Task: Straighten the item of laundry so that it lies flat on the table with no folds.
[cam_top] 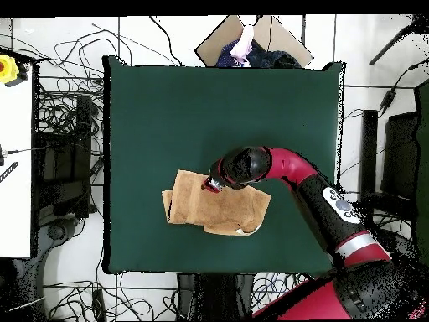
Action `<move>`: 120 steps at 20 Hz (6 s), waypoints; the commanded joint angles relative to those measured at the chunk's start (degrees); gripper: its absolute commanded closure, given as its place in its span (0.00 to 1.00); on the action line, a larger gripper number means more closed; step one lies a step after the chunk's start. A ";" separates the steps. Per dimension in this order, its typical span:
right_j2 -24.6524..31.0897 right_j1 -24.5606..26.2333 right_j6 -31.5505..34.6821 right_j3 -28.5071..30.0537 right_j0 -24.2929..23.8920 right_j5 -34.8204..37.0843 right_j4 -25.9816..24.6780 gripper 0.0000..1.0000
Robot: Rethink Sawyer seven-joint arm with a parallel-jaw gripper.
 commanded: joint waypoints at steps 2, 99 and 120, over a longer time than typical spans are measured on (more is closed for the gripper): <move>-0.59 3.88 -9.40 -9.35 0.63 -4.40 -3.72 0.00; -6.47 -4.11 8.37 9.94 2.28 -6.15 2.67 1.00; -7.67 0.92 -11.09 -11.40 5.98 13.95 4.56 1.00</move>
